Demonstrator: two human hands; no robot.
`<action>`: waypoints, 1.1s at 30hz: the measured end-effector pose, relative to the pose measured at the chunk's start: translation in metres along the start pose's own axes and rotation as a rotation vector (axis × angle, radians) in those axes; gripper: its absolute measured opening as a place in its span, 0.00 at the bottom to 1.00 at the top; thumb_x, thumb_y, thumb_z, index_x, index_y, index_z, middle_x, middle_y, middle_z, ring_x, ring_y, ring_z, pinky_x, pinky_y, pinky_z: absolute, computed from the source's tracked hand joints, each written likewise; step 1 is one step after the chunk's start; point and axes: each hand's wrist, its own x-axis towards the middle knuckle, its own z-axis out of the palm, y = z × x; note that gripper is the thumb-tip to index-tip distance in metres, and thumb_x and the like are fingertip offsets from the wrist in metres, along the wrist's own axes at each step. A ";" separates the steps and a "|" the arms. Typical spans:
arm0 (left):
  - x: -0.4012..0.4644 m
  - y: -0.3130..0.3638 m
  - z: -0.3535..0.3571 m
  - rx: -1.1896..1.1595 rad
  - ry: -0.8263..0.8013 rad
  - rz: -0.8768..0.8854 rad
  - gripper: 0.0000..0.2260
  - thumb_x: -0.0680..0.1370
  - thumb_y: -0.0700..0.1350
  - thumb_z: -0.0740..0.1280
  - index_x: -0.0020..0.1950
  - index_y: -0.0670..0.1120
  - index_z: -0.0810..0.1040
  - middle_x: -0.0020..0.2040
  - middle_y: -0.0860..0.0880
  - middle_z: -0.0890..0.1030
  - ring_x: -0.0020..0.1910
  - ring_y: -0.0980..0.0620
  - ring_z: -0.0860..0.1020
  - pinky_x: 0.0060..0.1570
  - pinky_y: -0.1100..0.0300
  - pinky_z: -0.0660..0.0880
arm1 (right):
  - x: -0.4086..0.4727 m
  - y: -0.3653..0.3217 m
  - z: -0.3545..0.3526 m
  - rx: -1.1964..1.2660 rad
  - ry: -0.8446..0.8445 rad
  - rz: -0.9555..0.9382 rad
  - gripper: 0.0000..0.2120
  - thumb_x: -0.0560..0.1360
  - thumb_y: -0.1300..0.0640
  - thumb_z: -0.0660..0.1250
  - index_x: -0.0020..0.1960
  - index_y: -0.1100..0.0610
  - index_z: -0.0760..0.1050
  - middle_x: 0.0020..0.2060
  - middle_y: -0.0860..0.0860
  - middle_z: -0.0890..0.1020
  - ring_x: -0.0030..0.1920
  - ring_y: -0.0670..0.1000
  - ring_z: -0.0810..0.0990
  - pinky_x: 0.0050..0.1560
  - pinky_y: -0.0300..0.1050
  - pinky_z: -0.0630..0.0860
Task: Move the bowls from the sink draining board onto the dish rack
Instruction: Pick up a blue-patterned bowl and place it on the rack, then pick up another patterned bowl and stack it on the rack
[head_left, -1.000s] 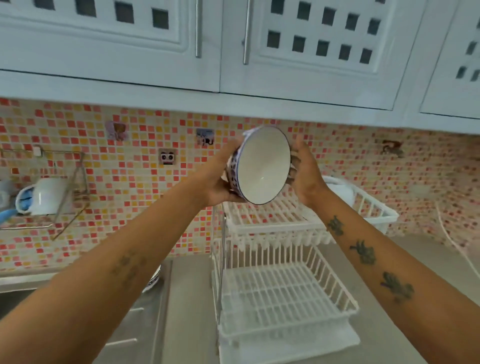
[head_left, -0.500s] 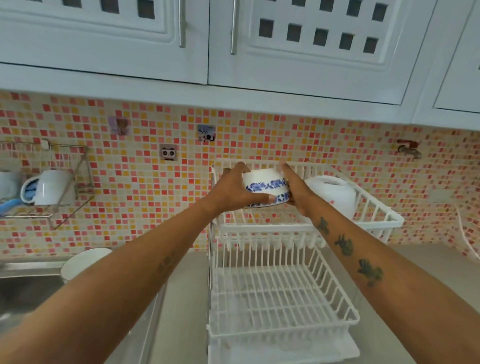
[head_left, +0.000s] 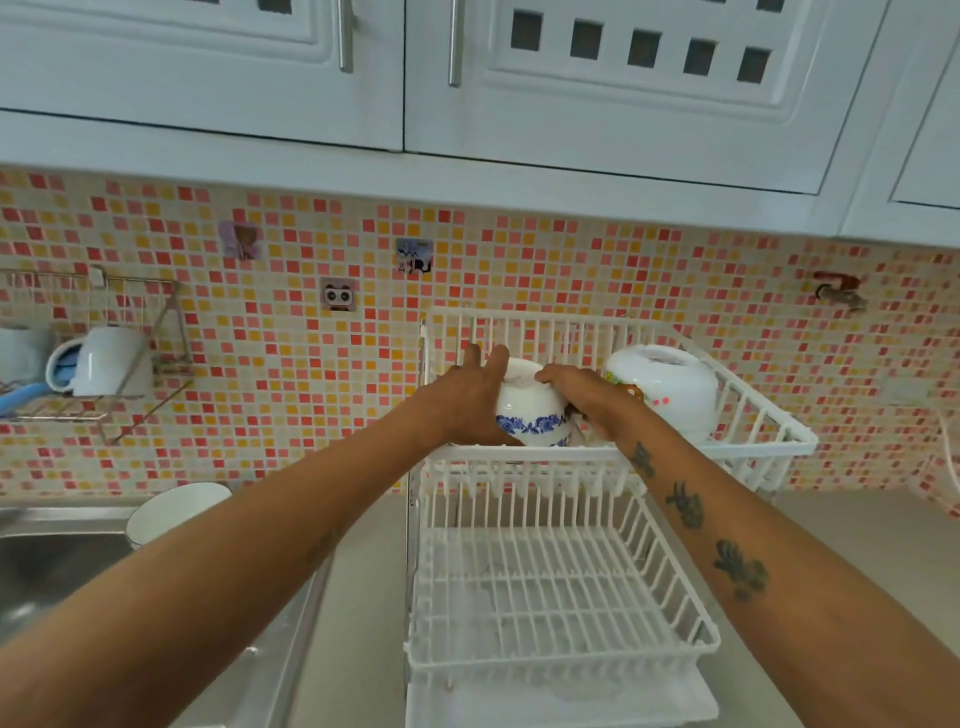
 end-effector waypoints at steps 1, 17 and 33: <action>0.001 -0.001 0.001 0.021 -0.005 0.000 0.44 0.65 0.57 0.77 0.71 0.44 0.56 0.65 0.40 0.65 0.57 0.38 0.76 0.57 0.43 0.77 | 0.001 0.000 0.000 -0.005 0.000 0.006 0.24 0.74 0.47 0.63 0.67 0.57 0.71 0.61 0.55 0.79 0.55 0.56 0.78 0.58 0.51 0.74; -0.012 -0.017 -0.042 -0.208 0.013 -0.007 0.41 0.72 0.62 0.70 0.75 0.47 0.54 0.75 0.42 0.62 0.69 0.41 0.70 0.65 0.49 0.69 | -0.010 -0.007 0.002 -0.186 0.277 -0.453 0.13 0.77 0.46 0.62 0.54 0.52 0.78 0.59 0.52 0.79 0.57 0.51 0.76 0.58 0.46 0.71; -0.145 -0.271 -0.022 -0.982 -0.148 -0.740 0.25 0.79 0.64 0.51 0.51 0.45 0.76 0.53 0.44 0.80 0.50 0.44 0.78 0.53 0.50 0.72 | -0.038 -0.112 0.273 0.007 -0.314 -0.629 0.08 0.77 0.50 0.63 0.51 0.50 0.78 0.62 0.50 0.76 0.61 0.49 0.76 0.57 0.44 0.72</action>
